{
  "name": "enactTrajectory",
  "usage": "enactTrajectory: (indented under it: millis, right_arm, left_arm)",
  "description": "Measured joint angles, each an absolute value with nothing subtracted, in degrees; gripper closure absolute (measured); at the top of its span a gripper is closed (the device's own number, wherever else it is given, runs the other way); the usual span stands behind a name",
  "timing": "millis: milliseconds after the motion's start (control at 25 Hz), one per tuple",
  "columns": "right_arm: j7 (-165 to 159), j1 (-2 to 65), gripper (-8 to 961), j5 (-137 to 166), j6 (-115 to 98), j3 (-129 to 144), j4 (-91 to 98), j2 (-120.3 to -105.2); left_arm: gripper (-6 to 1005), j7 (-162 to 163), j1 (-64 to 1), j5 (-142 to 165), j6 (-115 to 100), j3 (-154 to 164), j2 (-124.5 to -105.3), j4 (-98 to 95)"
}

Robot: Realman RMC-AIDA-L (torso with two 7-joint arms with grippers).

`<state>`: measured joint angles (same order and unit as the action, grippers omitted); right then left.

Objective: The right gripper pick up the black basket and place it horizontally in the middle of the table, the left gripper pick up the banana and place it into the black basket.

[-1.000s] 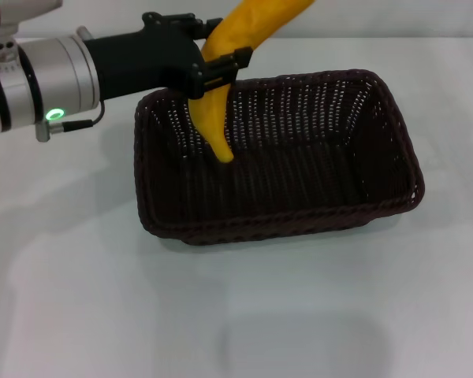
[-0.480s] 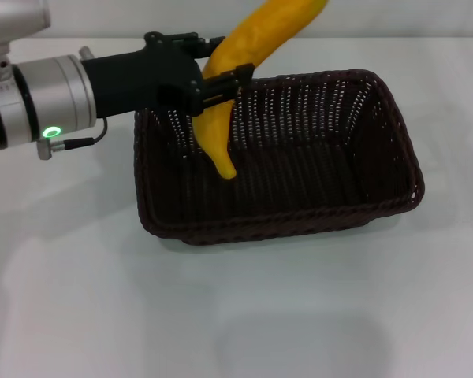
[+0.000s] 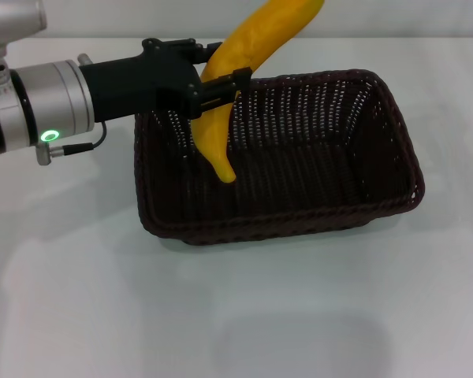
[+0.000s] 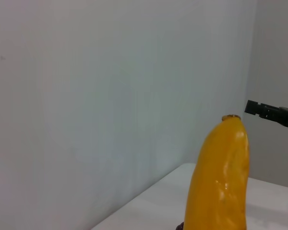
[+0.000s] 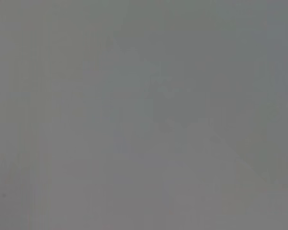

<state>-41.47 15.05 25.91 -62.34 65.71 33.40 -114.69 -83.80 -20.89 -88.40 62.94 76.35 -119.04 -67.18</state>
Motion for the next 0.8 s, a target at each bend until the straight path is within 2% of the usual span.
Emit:
enactTrajectory:
  millis: [440,800]
  right_arm:
    - [-41.5,14.8,215,25.7,-62.6,66.0,33.4,-114.69]
    - [-41.5,14.8,215,25.8,-62.8,66.0,33.4,-114.69]
  left_arm:
    - [441,-83.0,-20.2,-88.9,63.3,74.5,-119.13,-67.6]
    - [224,-82.1,-20.0,-89.3,63.1,73.7,-119.0,-67.6]
